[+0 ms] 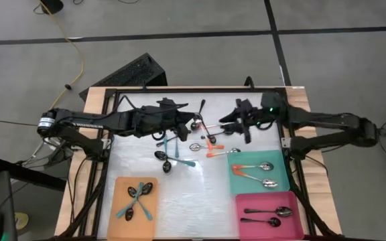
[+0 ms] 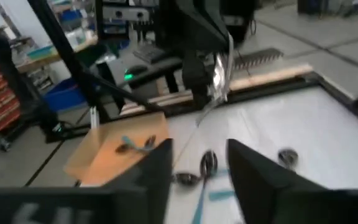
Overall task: Sort silverware by color (type)
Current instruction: Put the orange spoon into the blue bin
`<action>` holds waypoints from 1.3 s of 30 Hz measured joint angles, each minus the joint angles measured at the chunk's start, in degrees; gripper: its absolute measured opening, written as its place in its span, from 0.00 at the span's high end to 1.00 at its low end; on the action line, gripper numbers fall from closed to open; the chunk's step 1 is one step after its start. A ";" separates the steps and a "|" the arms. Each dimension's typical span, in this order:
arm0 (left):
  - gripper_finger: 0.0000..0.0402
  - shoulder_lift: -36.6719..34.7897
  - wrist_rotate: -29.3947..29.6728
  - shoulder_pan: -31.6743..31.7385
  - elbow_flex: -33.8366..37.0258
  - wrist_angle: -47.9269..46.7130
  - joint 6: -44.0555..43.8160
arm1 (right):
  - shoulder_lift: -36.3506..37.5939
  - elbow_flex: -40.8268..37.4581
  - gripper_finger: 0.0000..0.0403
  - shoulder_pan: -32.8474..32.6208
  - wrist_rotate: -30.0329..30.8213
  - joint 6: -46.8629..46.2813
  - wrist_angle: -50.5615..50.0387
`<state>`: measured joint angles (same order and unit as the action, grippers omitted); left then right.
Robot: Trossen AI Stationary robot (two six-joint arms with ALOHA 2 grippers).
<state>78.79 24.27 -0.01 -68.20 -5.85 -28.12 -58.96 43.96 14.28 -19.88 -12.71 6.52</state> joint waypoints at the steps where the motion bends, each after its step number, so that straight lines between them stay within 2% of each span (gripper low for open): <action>1: 1.00 0.04 -0.02 0.00 0.00 0.00 0.00 | -1.48 0.16 0.51 -1.12 1.93 -0.12 1.58; 4: 1.00 0.04 0.25 -0.02 0.00 0.14 0.04 | -6.29 1.58 0.36 -2.42 6.06 -2.10 2.68; 8: 1.00 0.04 0.46 0.00 0.00 0.35 0.07 | -12.13 4.78 0.27 -1.94 7.17 -2.45 3.18; 13: 1.00 0.04 0.45 -0.02 0.00 0.10 0.31 | -19.48 10.66 0.27 -1.90 7.80 -1.96 3.74; 17: 1.00 0.02 0.60 0.00 0.00 0.39 0.59 | -23.76 16.43 0.27 -1.54 5.35 -1.63 3.06; 24: 1.00 0.00 0.52 0.00 -0.02 0.22 0.94 | -27.61 25.21 0.27 -1.70 3.71 2.86 -7.20; 39: 1.00 0.02 0.64 0.00 -0.02 -1.43 0.97 | -27.49 26.10 0.27 -2.21 3.60 3.74 -9.21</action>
<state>78.81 24.91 -0.01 -68.23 -7.28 -27.16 -86.46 70.06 12.07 -16.27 -8.97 -2.69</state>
